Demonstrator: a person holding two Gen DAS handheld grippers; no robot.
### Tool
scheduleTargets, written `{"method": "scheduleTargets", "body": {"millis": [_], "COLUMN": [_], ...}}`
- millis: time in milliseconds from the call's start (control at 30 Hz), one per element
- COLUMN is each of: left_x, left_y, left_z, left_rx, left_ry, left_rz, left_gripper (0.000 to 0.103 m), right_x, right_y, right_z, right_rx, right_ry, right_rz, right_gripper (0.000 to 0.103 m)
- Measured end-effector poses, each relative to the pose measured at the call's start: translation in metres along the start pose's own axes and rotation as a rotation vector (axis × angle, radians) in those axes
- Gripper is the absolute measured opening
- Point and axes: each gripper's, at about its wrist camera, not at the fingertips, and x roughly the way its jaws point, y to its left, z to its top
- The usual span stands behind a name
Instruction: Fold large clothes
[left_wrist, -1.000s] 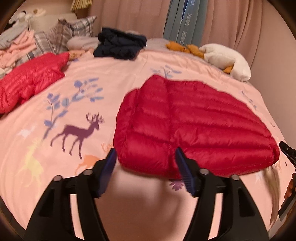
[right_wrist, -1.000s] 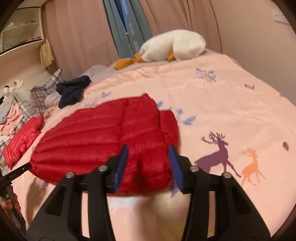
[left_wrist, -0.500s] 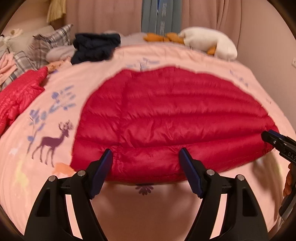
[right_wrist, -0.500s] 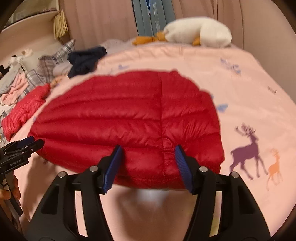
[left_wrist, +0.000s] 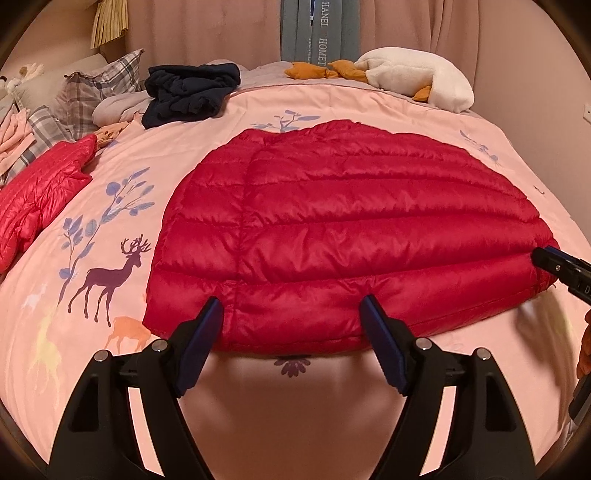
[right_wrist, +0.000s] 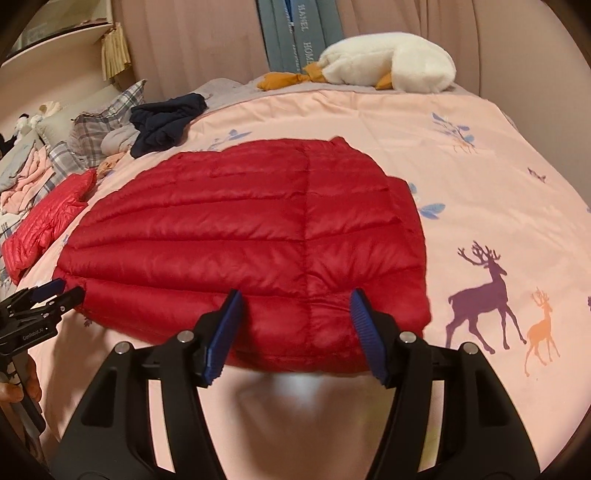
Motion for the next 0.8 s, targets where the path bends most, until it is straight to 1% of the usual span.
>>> {"method": "scheduleTargets", "body": {"millis": [167, 267, 300, 333, 400, 467, 533, 567, 667, 733, 800], "left_x": [-0.005, -0.004, -0.003, -0.001, 0.005, 0.002, -0.006, -0.013, -0.038, -0.056, -0.080], "left_y": [0.004, 0.007, 0.008, 0.010, 0.013, 0.014, 0.015, 0.015, 0.014, 0.011, 0.006], "left_z": [-0.002, -0.004, -0.005, -0.006, -0.008, -0.009, -0.009, -0.009, -0.003, 0.005, 0.016], "left_rx": [-0.008, -0.012, -0.014, -0.019, -0.033, -0.049, -0.053, -0.051, -0.046, -0.039, -0.030], "left_ry": [-0.004, 0.005, 0.012, 0.020, 0.041, 0.050, 0.042, 0.033, -0.012, -0.047, -0.103], "left_rz": [0.010, 0.016, 0.017, 0.016, 0.024, 0.022, 0.025, 0.028, 0.031, 0.031, 0.032], "left_gripper": [0.079, 0.079, 0.080, 0.085, 0.085, 0.085, 0.085, 0.085, 0.086, 0.095, 0.098], "right_x": [-0.010, -0.011, -0.008, -0.005, -0.003, -0.008, -0.021, -0.026, -0.055, -0.076, -0.097], "right_y": [-0.003, -0.008, -0.010, -0.012, -0.014, -0.014, -0.014, -0.013, -0.009, -0.003, 0.006], "right_z": [0.000, -0.003, -0.004, -0.005, -0.007, -0.008, -0.007, -0.007, -0.002, 0.004, 0.012], "right_rx": [0.016, 0.033, 0.036, 0.034, 0.046, 0.059, 0.066, 0.067, 0.067, 0.059, 0.040], "right_ry": [-0.021, -0.019, -0.010, -0.001, 0.014, 0.008, -0.011, -0.020, -0.075, -0.113, -0.145], "right_rz": [-0.002, -0.006, -0.010, -0.015, -0.024, -0.029, -0.043, -0.044, -0.058, -0.045, -0.038], "right_gripper": [0.062, 0.062, 0.062, 0.062, 0.062, 0.062, 0.062, 0.065, 0.082, 0.087, 0.095]}}
